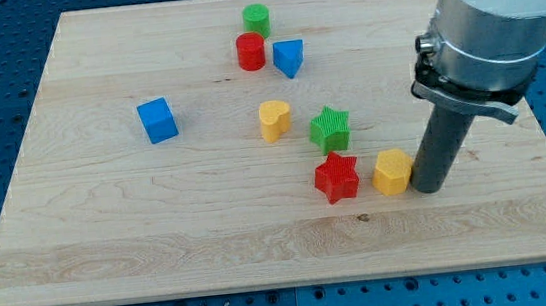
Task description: Slide the yellow hexagon into the green star
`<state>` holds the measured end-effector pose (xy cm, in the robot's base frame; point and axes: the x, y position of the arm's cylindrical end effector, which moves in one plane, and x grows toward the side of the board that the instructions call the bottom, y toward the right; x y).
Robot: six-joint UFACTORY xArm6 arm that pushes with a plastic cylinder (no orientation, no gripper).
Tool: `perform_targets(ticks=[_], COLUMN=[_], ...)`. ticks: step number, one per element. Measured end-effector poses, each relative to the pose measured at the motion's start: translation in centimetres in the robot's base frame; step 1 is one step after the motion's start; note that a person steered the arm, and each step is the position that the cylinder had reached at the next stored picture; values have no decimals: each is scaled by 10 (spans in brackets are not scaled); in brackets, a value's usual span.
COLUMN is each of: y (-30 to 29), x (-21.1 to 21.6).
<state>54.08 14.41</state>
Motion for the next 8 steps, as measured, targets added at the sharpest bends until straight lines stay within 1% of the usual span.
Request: perform_targets(ticks=[4, 7, 8], y=[-49, -51, -55], x=[-3, -32, -24])
